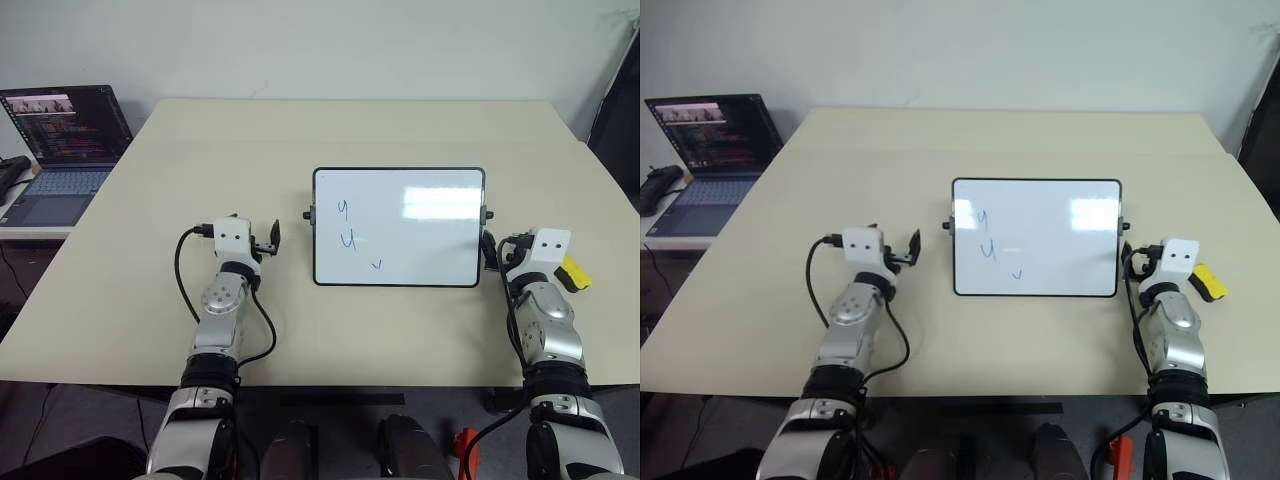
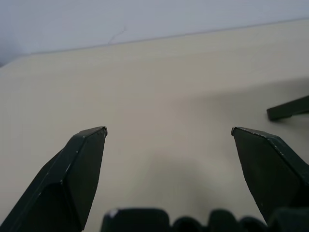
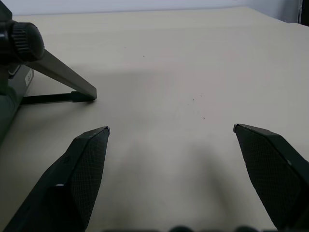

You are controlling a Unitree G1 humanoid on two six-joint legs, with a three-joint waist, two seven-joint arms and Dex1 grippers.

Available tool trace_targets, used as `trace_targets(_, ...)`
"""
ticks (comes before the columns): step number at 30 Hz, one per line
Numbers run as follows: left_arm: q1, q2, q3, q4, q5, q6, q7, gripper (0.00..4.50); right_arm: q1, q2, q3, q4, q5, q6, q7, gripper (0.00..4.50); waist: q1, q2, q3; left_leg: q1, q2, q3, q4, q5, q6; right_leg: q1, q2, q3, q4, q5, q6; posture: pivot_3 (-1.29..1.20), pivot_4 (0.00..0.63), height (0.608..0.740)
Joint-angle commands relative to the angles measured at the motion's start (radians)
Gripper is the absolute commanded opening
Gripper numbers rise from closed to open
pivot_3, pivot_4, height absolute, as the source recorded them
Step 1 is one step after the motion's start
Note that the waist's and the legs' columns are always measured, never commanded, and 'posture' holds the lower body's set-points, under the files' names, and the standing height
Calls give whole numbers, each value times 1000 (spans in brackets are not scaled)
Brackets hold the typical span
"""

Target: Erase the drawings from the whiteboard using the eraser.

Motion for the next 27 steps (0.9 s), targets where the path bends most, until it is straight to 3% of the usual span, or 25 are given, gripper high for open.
trace_targets(1,0,9,8,-37,0,-8,5,4500,-14,-3,0,-15,4,-13,-4,4480,1,0,0,0,0,0,0,0,0,0,0,0,0,0,0,0,150,740)
trace_targets(27,26,-46,-55,-100,33,9,21,4500,8,-71,-32,6,30,-12,48,4480,2,0,0,0,0,0,1,0,0,0,0,0,1,0,0,0,150,740)
